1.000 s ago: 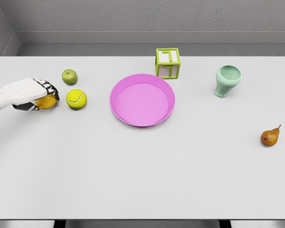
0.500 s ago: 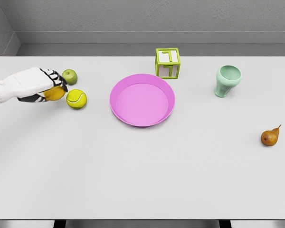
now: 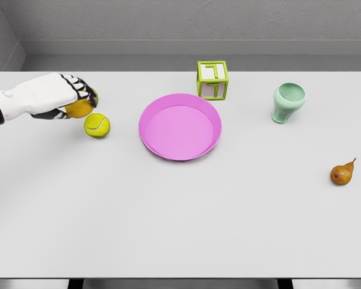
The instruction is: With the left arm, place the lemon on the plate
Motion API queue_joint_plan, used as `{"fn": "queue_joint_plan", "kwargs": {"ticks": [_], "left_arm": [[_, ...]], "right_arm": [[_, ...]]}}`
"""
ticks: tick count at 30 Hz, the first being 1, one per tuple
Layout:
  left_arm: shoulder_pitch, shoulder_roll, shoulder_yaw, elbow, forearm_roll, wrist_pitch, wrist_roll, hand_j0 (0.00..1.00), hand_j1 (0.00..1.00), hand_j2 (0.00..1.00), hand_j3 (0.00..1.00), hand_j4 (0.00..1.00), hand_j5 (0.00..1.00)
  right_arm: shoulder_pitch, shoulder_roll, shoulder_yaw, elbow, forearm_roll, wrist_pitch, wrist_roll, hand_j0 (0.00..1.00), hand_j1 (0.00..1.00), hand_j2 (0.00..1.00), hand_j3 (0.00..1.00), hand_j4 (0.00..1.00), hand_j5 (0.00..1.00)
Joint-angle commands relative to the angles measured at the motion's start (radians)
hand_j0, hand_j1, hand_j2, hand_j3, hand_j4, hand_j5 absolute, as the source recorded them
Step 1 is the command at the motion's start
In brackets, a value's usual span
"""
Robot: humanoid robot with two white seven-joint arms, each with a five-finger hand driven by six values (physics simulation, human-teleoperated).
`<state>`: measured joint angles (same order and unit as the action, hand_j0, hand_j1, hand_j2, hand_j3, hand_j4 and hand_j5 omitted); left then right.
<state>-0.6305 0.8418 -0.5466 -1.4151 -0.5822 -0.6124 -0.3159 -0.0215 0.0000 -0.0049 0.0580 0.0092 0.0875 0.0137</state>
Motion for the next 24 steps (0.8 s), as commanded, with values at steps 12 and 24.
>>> {"fn": "queue_joint_plan", "kwargs": {"ticks": [12, 24], "left_arm": [[-0.018, -0.064, -0.003, -0.038, 0.007, 0.002, -0.005, 0.62, 0.62, 0.62, 0.62, 0.62, 0.62], [-0.025, -0.115, -0.004, -0.07, 0.004, 0.002, -0.015, 0.62, 0.62, 0.62, 0.62, 0.62, 0.62]], "right_arm": [[0.0, 0.0, 0.0, 0.0, 0.0, 0.0, 0.0, 1.0, 1.0, 1.0, 1.0, 1.0, 1.0], [0.0, 0.0, 0.0, 0.0, 0.0, 0.0, 0.0, 1.0, 1.0, 1.0, 1.0, 1.0, 1.0]]}}
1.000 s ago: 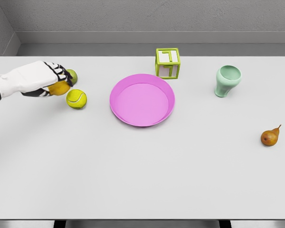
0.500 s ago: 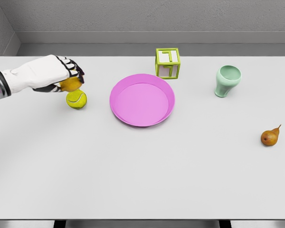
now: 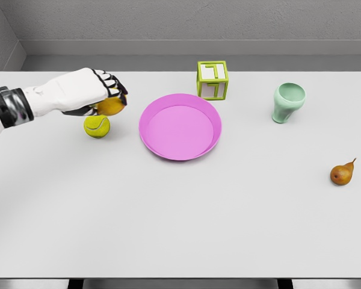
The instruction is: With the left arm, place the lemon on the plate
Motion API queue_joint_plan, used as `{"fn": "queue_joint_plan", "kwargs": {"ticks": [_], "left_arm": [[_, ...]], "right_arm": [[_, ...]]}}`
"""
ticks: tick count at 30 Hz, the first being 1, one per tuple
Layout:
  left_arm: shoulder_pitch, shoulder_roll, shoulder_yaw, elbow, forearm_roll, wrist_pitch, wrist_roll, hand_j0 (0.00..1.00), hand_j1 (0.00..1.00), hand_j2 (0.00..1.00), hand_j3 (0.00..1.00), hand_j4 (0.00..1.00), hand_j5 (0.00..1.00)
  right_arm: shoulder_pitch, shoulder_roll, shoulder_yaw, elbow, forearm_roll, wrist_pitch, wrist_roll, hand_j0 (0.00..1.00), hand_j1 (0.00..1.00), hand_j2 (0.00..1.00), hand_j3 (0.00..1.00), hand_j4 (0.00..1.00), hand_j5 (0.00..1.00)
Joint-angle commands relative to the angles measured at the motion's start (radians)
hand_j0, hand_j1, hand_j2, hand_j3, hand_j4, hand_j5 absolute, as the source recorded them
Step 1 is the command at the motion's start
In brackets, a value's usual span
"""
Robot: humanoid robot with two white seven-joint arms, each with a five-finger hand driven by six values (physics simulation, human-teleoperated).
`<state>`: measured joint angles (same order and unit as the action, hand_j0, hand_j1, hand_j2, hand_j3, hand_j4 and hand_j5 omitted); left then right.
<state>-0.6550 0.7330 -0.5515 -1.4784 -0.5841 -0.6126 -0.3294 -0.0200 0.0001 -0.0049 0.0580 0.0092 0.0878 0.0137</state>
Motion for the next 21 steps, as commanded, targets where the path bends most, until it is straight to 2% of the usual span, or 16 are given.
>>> {"fn": "queue_joint_plan", "kwargs": {"ticks": [1, 3, 6, 12, 13, 14, 17, 19, 21], "left_arm": [[0.0, -0.014, 0.001, -0.008, 0.004, 0.002, -0.002, 0.62, 0.62, 0.62, 0.62, 0.62, 0.62], [0.0, -0.029, 0.001, -0.01, 0.003, 0.002, -0.003, 0.62, 0.62, 0.62, 0.62, 0.62, 0.62], [0.0, -0.046, 0.001, -0.059, 0.0, 0.002, -0.026, 0.61, 0.61, 0.61, 0.61, 0.61, 0.61], [-0.011, -0.122, -0.005, -0.069, -0.026, 0.002, -0.03, 0.61, 0.61, 0.61, 0.61, 0.61, 0.61], [-0.037, -0.127, -0.059, -0.069, -0.026, 0.002, -0.03, 0.61, 0.61, 0.61, 0.61, 0.61, 0.61], [-0.046, -0.138, -0.073, -0.068, -0.029, 0.002, -0.03, 0.61, 0.61, 0.61, 0.61, 0.61, 0.61], [-0.048, -0.191, -0.074, -0.065, -0.063, 0.002, -0.03, 0.61, 0.61, 0.61, 0.61, 0.61, 0.61], [-0.044, -0.198, -0.065, -0.062, -0.074, 0.002, -0.019, 1.0, 1.0, 1.0, 1.0, 1.0, 1.0], [-0.049, -0.179, -0.056, -0.06, -0.066, 0.002, -0.025, 1.0, 1.0, 1.0, 1.0, 1.0, 1.0]], "right_arm": [[0.0, 0.0, -0.001, 0.0, 0.002, 0.0, 0.0, 1.0, 1.0, 1.0, 1.0, 1.0, 1.0], [-0.002, 0.0, 0.0, 0.0, 0.0, 0.0, 0.0, 1.0, 1.0, 1.0, 1.0, 1.0, 1.0], [-0.002, 0.0, 0.0, 0.0, 0.0, 0.0, 0.0, 1.0, 1.0, 1.0, 1.0, 1.0, 1.0], [-0.002, 0.0, 0.0, 0.0, 0.0, 0.0, 0.0, 1.0, 1.0, 1.0, 1.0, 1.0, 1.0], [-0.002, 0.0, 0.0, 0.0, 0.0, 0.001, 0.0, 1.0, 1.0, 1.0, 1.0, 1.0, 1.0], [-0.002, 0.0, -0.001, 0.0, 0.0, 0.0, 0.0, 1.0, 1.0, 1.0, 1.0, 1.0, 1.0], [0.0, 0.0, 0.0, 0.0, 0.0, 0.0, 0.0, 1.0, 1.0, 1.0, 1.0, 1.0, 1.0], [-0.002, 0.0, 0.0, 0.0, 0.0, 0.0, 0.0, 1.0, 1.0, 1.0, 1.0, 1.0, 1.0], [-0.002, 0.0, 0.0, 0.0, 0.0, 0.001, 0.0, 1.0, 1.0, 1.0, 1.0, 1.0, 1.0]]}}
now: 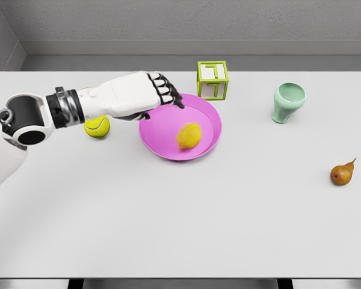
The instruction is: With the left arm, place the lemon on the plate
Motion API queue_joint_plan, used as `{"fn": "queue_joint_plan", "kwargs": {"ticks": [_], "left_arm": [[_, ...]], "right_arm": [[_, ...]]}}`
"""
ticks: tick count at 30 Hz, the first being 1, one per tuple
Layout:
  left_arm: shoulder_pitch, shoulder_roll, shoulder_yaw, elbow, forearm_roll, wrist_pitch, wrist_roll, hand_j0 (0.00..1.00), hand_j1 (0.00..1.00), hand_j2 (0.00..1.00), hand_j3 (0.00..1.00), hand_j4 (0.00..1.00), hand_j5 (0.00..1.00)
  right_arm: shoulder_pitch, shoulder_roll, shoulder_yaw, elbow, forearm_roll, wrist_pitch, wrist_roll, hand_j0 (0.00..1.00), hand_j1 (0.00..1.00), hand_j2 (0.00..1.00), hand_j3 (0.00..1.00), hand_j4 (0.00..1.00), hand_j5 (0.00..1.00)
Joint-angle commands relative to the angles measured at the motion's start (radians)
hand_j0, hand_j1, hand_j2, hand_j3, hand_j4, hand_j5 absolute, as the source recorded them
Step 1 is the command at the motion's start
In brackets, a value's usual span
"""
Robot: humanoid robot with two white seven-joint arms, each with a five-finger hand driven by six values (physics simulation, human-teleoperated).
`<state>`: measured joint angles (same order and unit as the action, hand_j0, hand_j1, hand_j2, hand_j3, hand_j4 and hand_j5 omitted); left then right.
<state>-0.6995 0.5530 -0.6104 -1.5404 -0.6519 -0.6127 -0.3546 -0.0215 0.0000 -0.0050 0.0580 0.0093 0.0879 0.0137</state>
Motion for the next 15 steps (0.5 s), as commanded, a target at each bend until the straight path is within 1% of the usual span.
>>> {"fn": "queue_joint_plan", "kwargs": {"ticks": [1, 4, 5, 6, 7, 9, 10, 11, 13, 14, 15], "left_arm": [[0.0, 0.005, 0.017, 0.002, 0.003, 0.002, 0.002, 1.0, 1.0, 1.0, 1.0, 1.0, 1.0], [0.0, 0.035, 0.018, 0.0, 0.011, 0.002, 0.002, 1.0, 1.0, 1.0, 1.0, 1.0, 1.0], [0.002, 0.05, 0.017, -0.003, 0.041, 0.002, 0.002, 1.0, 1.0, 1.0, 1.0, 1.0, 1.0], [0.002, 0.11, 0.012, -0.01, 0.127, 0.002, 0.0, 1.0, 1.0, 1.0, 1.0, 1.0, 1.0], [0.005, 0.153, 0.004, -0.049, 0.182, 0.002, 0.002, 1.0, 1.0, 1.0, 1.0, 1.0, 1.0], [0.011, 0.272, 0.0, -0.087, 0.276, 0.002, 0.002, 1.0, 1.0, 1.0, 1.0, 1.0, 1.0], [0.038, 0.347, 0.001, -0.107, 0.311, 0.002, 0.002, 1.0, 1.0, 1.0, 1.0, 1.0, 1.0], [0.057, 0.419, 0.001, -0.107, 0.324, 0.002, 0.002, 1.0, 1.0, 1.0, 1.0, 1.0, 1.0], [0.095, 0.493, 0.006, -0.101, 0.322, 0.002, 0.005, 1.0, 1.0, 1.0, 1.0, 1.0, 1.0], [0.106, 0.558, 0.012, -0.092, 0.321, 0.002, 0.006, 1.0, 1.0, 1.0, 1.0, 1.0, 1.0], [0.107, 0.565, 0.012, -0.067, 0.319, 0.002, 0.006, 1.0, 1.0, 1.0, 1.0, 1.0, 1.0]], "right_arm": [[0.002, 0.0, 0.0, 0.0, 0.0, 0.001, 0.0, 1.0, 1.0, 1.0, 1.0, 1.0, 1.0], [0.002, 0.0, -0.001, 0.0, 0.0, 0.0, 0.0, 1.0, 1.0, 1.0, 1.0, 1.0, 1.0], [0.0, 0.0, 0.0, 0.0, 0.0, 0.001, 0.0, 1.0, 1.0, 1.0, 1.0, 1.0, 1.0], [0.0, 0.0, 0.0, 0.0, 0.0, 0.001, 0.0, 1.0, 1.0, 1.0, 1.0, 1.0, 1.0], [0.0, 0.0, -0.001, 0.0, 0.0, 0.001, 0.0, 1.0, 1.0, 1.0, 1.0, 1.0, 1.0], [0.002, 0.0, 0.0, 0.0, 0.0, 0.0, 0.0, 1.0, 1.0, 1.0, 1.0, 1.0, 1.0], [0.0, 0.0, 0.0, 0.0, 0.0, 0.0, 0.0, 1.0, 1.0, 1.0, 1.0, 1.0, 1.0], [0.0, 0.0, 0.0, 0.0, 0.0, 0.0, 0.0, 1.0, 1.0, 1.0, 1.0, 1.0, 1.0], [0.0, 0.0, 0.0, 0.0, 0.0, 0.0, 0.0, 1.0, 1.0, 1.0, 1.0, 1.0, 1.0], [0.0, 0.0, 0.0, 0.0, 0.0, 0.0, 0.0, 1.0, 1.0, 1.0, 1.0, 1.0, 1.0], [0.002, 0.0, 0.0, 0.0, 0.0, 0.0, 0.0, 1.0, 1.0, 1.0, 1.0, 1.0, 1.0]]}}
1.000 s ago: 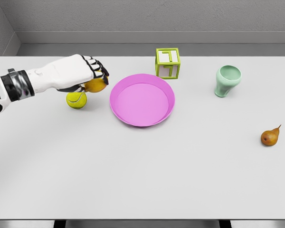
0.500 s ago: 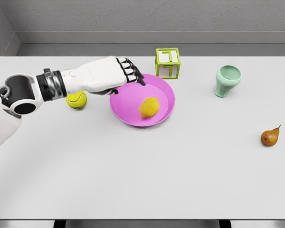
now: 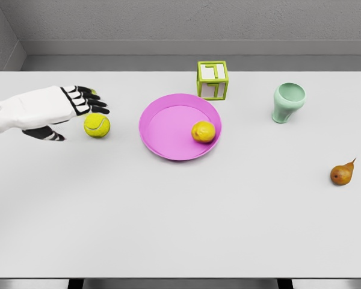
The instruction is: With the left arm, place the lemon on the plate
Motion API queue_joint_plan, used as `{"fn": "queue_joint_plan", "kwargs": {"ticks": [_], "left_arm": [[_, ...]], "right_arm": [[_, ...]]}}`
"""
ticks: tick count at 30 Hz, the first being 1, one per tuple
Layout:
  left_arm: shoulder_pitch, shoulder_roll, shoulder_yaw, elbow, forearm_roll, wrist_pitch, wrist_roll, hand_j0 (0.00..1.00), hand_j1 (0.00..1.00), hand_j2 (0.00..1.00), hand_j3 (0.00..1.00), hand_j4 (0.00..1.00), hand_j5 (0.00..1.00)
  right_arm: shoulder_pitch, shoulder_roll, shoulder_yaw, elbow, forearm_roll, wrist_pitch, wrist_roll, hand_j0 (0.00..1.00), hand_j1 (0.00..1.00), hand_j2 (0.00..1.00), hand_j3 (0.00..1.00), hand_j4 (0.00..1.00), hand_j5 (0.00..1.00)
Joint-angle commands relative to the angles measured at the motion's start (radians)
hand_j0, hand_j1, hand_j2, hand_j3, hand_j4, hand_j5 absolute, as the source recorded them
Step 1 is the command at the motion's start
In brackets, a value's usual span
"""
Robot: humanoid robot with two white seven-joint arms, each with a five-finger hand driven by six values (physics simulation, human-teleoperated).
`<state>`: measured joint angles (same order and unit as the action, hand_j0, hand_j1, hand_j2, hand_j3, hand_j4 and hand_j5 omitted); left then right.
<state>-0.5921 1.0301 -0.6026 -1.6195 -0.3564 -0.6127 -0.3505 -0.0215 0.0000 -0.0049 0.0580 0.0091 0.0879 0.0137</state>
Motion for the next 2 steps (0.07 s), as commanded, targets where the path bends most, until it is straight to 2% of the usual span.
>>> {"fn": "queue_joint_plan", "kwargs": {"ticks": [1, 2], "left_arm": [[0.0, 0.091, 0.003, 0.032, 0.022, 0.002, 0.004, 1.0, 1.0, 1.0, 1.0, 1.0, 1.0], [0.0, 0.091, 0.003, 0.043, 0.022, 0.002, 0.004, 1.0, 1.0, 1.0, 1.0, 1.0, 1.0]], "right_arm": [[0.0, 0.0, 0.0, 0.0, 0.0, 0.0, 0.0, 1.0, 1.0, 1.0, 1.0, 1.0, 1.0], [0.0, 0.0, 0.0, 0.0, 0.0, 0.001, 0.0, 1.0, 1.0, 1.0, 1.0, 1.0, 1.0]]}}
